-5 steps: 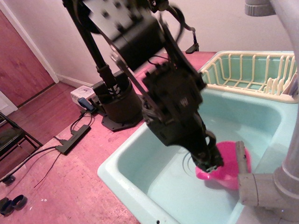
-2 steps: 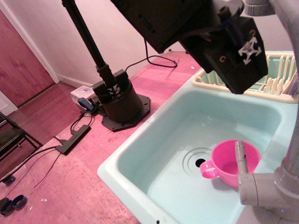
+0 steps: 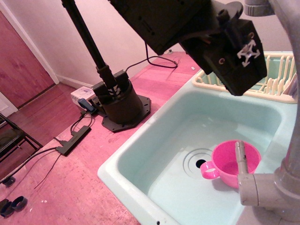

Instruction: Flip cup upright

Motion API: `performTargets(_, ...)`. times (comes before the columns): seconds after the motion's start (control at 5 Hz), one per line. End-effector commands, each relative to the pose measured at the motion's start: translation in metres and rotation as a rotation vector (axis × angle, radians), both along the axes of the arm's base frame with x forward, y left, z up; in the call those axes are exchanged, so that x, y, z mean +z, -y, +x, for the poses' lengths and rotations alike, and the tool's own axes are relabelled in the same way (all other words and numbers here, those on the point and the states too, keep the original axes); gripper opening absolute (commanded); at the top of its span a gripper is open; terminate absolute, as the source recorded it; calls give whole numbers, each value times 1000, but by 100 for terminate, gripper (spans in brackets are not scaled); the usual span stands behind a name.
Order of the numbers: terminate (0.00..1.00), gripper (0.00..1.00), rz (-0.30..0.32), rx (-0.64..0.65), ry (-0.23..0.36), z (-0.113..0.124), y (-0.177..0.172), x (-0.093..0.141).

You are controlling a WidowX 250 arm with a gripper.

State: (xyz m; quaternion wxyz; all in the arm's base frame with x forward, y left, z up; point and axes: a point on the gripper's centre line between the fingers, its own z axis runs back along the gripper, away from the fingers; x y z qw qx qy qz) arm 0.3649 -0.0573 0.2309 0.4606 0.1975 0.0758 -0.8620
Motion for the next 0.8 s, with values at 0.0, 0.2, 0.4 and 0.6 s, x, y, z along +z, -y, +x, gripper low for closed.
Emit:
performTargets(0.0,0,100,-9,-17,47,0,-2,17)
performTargets(0.2,0,100,-9,-17,47,0,-2,17)
performTargets(0.4,0,100,-9,-17,47,0,-2,17)
performTargets(0.6,100,100,-9,-17,47,0,-2,17)
